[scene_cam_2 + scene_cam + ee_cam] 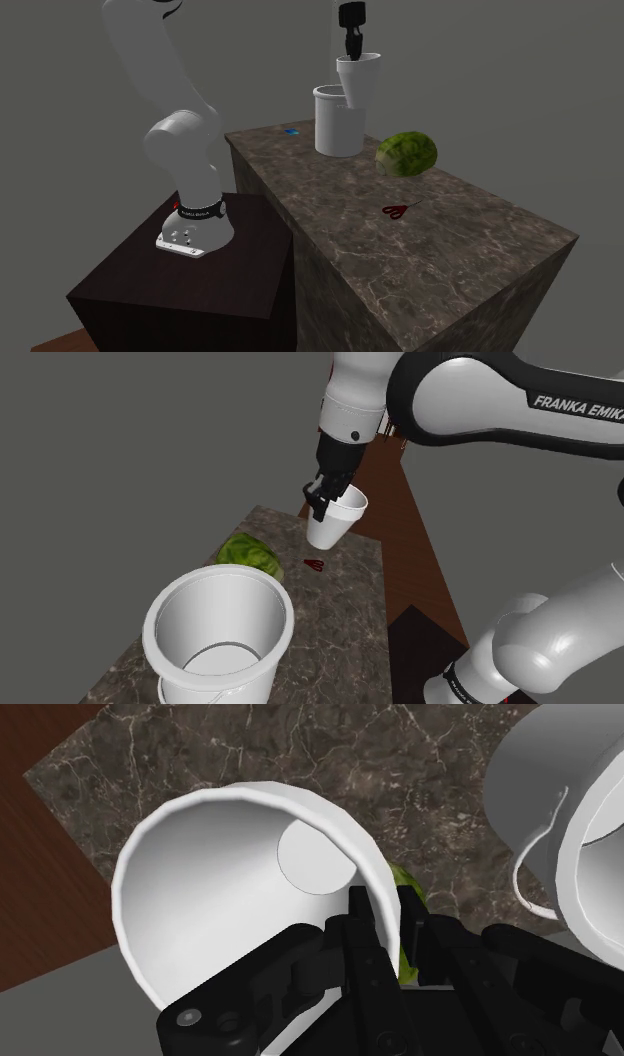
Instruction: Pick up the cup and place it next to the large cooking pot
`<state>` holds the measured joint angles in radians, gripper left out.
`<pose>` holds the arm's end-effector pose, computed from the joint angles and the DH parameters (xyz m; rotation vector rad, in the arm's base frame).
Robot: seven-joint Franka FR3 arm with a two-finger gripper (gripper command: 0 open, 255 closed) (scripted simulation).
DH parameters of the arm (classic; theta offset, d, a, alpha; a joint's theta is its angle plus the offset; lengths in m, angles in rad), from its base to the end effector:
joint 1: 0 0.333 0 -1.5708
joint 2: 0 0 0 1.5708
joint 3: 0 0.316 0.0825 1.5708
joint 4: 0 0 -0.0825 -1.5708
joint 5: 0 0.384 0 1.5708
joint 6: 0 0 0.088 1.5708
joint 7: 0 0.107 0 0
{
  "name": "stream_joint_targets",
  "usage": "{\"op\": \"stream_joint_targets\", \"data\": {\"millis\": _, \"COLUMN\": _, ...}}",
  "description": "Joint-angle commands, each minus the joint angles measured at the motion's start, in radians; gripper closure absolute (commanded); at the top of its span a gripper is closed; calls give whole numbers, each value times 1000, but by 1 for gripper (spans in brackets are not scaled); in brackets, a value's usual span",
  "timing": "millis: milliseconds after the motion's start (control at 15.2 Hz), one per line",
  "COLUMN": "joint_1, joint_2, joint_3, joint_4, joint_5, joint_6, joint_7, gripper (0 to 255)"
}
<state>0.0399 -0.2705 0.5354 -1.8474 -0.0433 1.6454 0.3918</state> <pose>0.3929 0.2873 0.6195 2.9806 0.2572 0.1661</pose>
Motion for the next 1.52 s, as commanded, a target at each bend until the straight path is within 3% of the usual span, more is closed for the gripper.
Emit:
{"op": "stream_joint_targets", "data": {"millis": 0, "joint_1": 2, "joint_2": -9, "joint_3": 0, "joint_4": -37, "joint_5": 4, "joint_6": 30, "joint_7": 2, "gripper": 255}}
{"op": "stream_joint_targets", "data": {"millis": 1452, "joint_1": 12, "joint_2": -3, "joint_3": 21, "joint_4": -327, "joint_5": 2, "joint_6": 322, "joint_7": 44, "gripper": 255}}
